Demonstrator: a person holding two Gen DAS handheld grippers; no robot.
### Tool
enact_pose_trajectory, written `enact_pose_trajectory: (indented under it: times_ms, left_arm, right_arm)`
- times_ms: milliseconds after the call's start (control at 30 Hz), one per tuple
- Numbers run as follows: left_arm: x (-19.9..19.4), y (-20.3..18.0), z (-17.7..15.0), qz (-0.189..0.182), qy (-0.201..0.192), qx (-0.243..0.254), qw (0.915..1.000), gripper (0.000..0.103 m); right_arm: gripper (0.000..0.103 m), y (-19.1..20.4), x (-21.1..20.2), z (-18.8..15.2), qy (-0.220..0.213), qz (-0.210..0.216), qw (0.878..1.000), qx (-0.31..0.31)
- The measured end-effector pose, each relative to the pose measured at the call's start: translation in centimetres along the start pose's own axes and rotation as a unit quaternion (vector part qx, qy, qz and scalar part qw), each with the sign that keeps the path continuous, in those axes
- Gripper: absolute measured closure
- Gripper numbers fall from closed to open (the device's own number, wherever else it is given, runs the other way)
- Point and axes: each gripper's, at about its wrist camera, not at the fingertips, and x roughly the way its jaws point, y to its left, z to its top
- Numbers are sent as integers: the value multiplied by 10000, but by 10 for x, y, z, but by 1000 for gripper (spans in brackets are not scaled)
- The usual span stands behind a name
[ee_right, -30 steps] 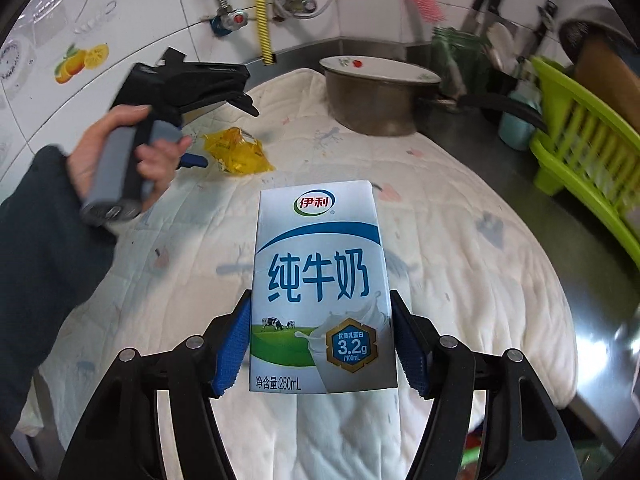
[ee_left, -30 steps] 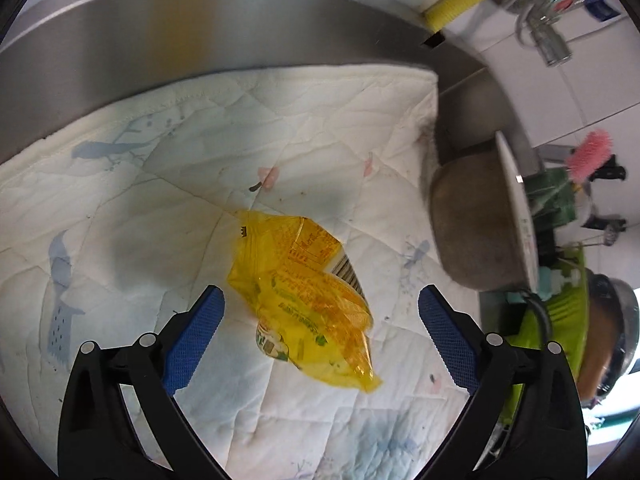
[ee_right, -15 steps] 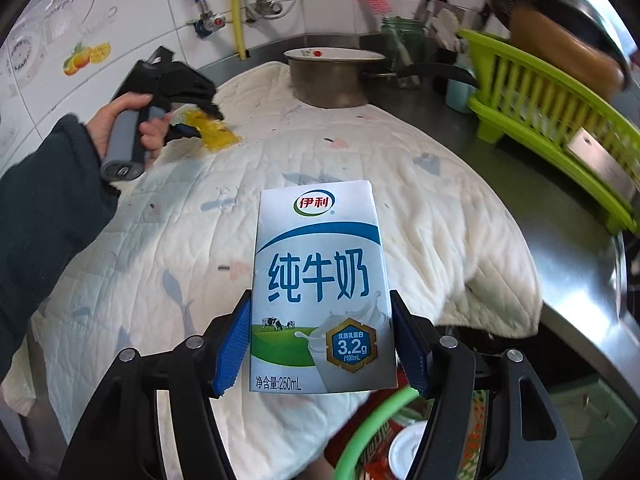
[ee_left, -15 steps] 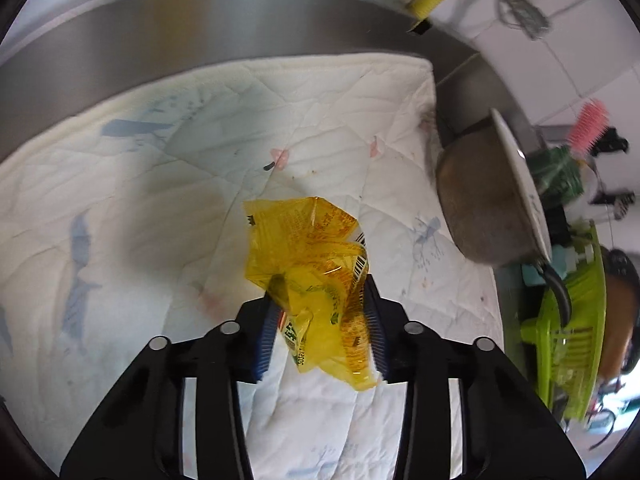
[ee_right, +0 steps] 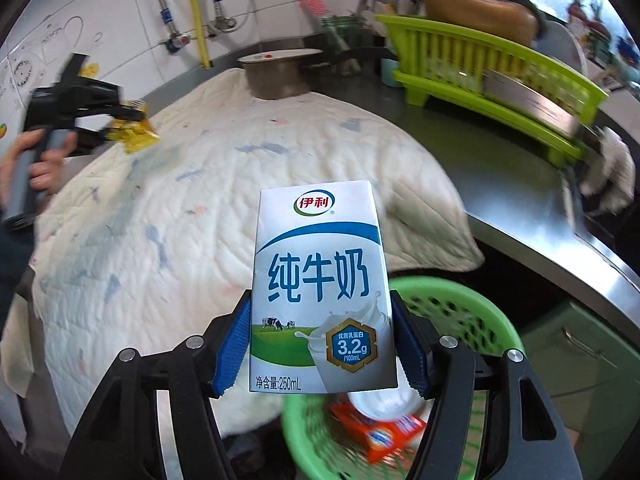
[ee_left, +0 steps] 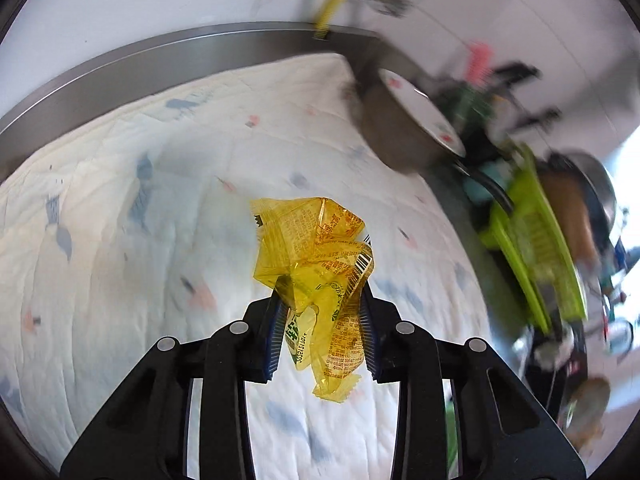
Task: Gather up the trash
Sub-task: 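Drop the milk carton into the basket with the right gripper while the left gripper drops the yellow bag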
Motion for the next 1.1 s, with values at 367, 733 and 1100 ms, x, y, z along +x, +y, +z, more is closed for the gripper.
enact_pose_trajectory:
  times_ms: [367, 733, 1100]
  left_arm:
    - [-28, -77, -133, -632, 494, 925, 9925, 70]
    - [-3, -141, -222, -761, 1053, 1652, 9777, 70]
    - [22, -180, -261, -676, 1448, 2156, 9633, 51]
  right_arm:
    - [40, -60, -20, -56, 217, -444, 9985, 230]
    - [28, -93, -13, -95, 464, -689, 9955, 459]
    - [20, -106, -47, -100, 148, -649, 9950, 748]
